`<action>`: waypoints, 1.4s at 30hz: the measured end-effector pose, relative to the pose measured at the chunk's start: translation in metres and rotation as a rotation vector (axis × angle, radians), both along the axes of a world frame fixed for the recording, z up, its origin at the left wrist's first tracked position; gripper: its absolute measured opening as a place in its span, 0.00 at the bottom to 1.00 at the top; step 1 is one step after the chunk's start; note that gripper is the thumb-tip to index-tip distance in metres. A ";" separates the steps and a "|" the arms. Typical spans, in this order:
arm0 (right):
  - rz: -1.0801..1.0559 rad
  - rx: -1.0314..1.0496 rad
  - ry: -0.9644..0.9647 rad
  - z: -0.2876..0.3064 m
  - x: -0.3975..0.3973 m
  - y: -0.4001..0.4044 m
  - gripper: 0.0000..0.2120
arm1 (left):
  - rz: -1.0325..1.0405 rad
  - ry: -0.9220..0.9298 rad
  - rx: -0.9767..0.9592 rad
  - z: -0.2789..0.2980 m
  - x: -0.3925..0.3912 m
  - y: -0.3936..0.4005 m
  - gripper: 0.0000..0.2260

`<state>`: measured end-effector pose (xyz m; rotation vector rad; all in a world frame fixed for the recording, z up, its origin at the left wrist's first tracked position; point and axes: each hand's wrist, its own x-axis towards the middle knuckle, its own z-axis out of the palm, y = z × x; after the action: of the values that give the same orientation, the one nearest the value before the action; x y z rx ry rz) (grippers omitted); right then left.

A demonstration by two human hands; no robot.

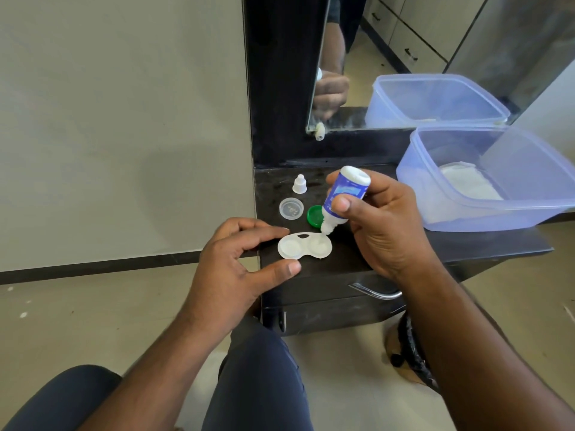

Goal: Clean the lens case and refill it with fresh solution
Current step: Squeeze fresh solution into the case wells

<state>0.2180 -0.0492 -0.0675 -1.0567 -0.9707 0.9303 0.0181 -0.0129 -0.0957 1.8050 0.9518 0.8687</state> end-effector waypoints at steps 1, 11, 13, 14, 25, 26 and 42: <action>0.003 -0.004 -0.011 0.000 0.000 0.000 0.12 | 0.000 0.001 0.003 0.000 0.000 0.000 0.18; 0.045 0.005 -0.103 0.000 0.000 -0.001 0.11 | 0.007 0.014 -0.001 -0.001 0.001 0.002 0.20; 0.039 0.015 -0.066 0.000 0.000 -0.001 0.12 | 0.006 0.004 -0.011 -0.001 0.000 0.001 0.19; 0.031 0.026 -0.024 0.000 0.001 0.000 0.13 | 0.006 0.002 -0.010 -0.001 0.000 0.001 0.19; -0.034 0.060 0.159 0.000 0.003 0.000 0.19 | 0.006 0.003 -0.001 0.000 0.000 0.000 0.19; -0.030 0.050 0.133 0.000 0.003 -0.001 0.19 | 0.007 0.003 -0.002 0.000 0.000 0.000 0.19; 0.017 -0.023 -0.029 0.001 0.002 -0.003 0.11 | 0.009 0.011 0.001 0.000 0.001 0.001 0.20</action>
<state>0.2204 -0.0523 -0.0663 -1.0857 -0.9959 0.9445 0.0186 -0.0122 -0.0957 1.8091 0.9678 0.8653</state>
